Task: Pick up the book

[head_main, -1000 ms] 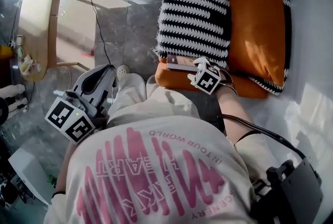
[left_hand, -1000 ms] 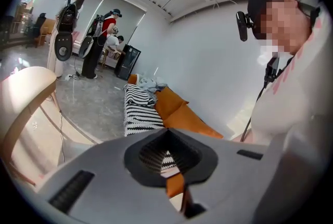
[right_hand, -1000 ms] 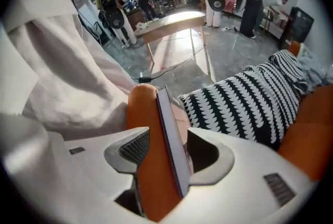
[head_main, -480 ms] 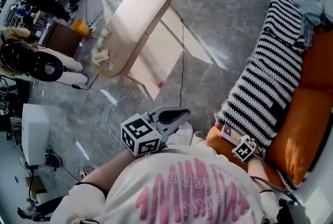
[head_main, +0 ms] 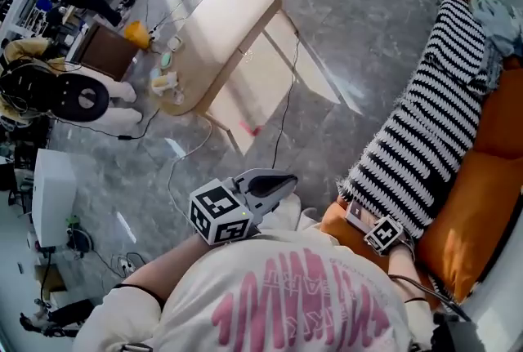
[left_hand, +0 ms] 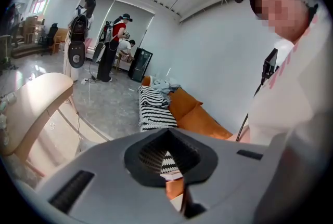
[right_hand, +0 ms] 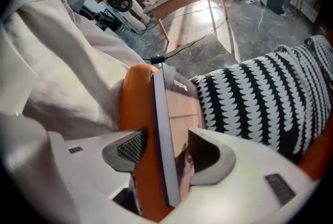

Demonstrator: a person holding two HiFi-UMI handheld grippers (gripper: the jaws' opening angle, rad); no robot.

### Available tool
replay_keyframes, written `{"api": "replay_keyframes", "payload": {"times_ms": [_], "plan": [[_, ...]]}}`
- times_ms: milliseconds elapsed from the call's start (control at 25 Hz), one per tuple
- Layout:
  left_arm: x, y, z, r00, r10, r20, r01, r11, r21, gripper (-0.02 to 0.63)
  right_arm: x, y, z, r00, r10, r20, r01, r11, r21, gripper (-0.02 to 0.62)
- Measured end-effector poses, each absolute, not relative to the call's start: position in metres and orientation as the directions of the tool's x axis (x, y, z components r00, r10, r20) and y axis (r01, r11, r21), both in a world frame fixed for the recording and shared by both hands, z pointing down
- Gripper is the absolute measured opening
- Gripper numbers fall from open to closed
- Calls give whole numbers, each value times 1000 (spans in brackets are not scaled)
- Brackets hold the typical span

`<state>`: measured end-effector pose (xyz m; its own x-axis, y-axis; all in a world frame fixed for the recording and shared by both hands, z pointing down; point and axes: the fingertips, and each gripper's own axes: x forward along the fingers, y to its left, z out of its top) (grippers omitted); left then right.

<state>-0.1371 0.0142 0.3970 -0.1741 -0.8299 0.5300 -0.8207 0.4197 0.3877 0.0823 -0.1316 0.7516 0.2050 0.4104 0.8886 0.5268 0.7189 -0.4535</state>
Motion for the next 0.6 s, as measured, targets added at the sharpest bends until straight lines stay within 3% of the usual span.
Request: {"api": "replay_keyframes", "payload": {"times_ms": [600], "plan": [[-137, 31, 394, -181, -814, 552, -824, 432, 366, 6, 79, -127, 757, 338, 392, 856, 477, 712, -515, 253]]}}
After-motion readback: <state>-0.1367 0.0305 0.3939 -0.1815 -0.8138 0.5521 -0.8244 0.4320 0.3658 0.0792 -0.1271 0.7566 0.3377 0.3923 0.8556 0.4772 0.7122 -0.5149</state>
